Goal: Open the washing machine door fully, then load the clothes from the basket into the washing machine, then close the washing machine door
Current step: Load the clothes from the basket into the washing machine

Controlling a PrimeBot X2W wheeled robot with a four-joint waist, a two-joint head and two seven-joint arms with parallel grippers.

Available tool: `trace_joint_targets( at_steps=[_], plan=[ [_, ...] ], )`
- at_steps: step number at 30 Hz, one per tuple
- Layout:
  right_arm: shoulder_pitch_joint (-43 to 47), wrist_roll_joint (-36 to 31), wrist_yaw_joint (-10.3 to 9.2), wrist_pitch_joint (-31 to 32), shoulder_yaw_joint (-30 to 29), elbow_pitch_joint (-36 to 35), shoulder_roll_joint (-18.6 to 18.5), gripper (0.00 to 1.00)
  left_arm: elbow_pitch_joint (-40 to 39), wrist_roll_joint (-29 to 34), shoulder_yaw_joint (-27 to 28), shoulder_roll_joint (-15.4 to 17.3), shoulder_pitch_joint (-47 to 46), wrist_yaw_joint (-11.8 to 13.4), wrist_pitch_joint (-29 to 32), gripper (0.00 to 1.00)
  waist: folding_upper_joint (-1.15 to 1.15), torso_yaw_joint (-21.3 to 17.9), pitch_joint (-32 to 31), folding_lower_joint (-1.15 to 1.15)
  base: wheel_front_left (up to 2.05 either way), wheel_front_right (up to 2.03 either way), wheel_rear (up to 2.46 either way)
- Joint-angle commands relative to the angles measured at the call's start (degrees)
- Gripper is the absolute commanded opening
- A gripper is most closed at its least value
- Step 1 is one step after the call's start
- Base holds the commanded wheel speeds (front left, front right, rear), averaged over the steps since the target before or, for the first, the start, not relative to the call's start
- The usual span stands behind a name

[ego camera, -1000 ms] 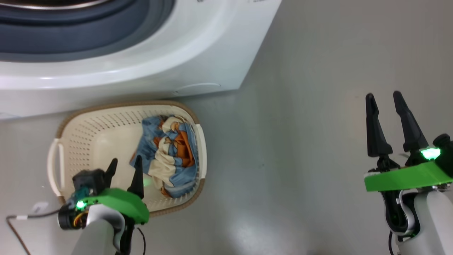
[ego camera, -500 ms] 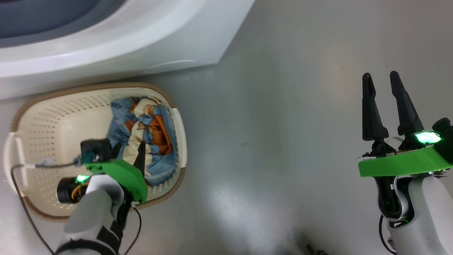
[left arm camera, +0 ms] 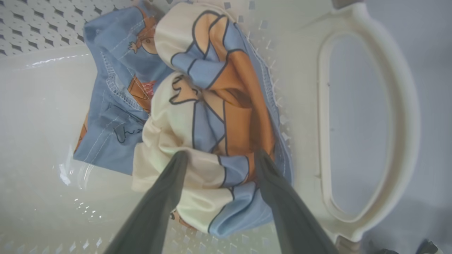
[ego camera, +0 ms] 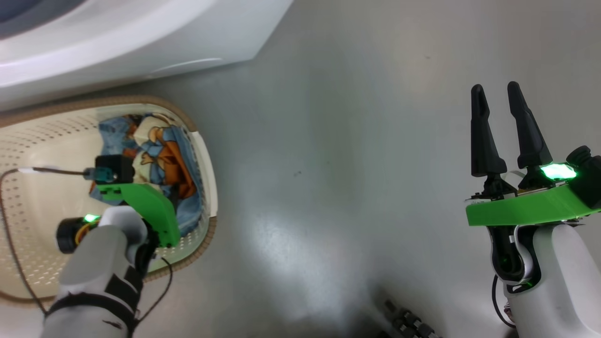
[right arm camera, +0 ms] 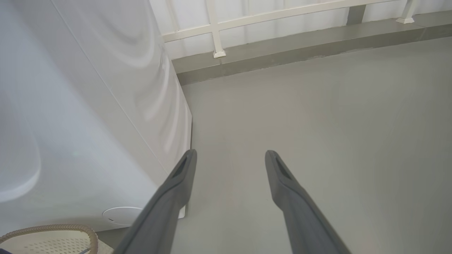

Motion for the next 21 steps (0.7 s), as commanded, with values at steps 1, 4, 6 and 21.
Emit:
trace_joint_targets(
  at_steps=[1, 4, 6, 21],
  plan=[
    [-0.1, 0.7, 0.32, -0.4, 1.1, -1.5, 0.0, 1.00, -0.6, -0.9, 0.0, 2.2, 0.1, 0.0, 0.6, 1.00, 0.00, -1.2, 1.3, 0.00, 0.00, 0.00, 0.00],
    [-0.4, 0.8, 0.32, -0.4, 1.3, -1.7, 0.3, 1.00, -0.5, -1.5, -1.2, 3.6, -0.9, 0.0, 1.3, 1.00, 0.00, -1.9, 2.2, 0.00, 0.00, 0.00, 0.00],
    [-0.5, 0.8, 0.32, -0.4, 1.3, -1.8, 0.4, 1.00, -0.4, -1.7, -1.5, 4.0, -1.2, 0.0, 1.4, 1.00, 0.00, -2.0, 2.5, 0.00, 0.00, 0.00, 0.00],
    [-1.4, 1.5, 0.32, -0.4, 2.4, -2.5, 1.0, 1.00, 0.9, -1.8, -3.7, 5.7, -4.9, 0.9, 2.5, 1.00, 0.00, -3.7, 5.9, 0.00, 0.00, 0.00, 0.00]
  ],
)
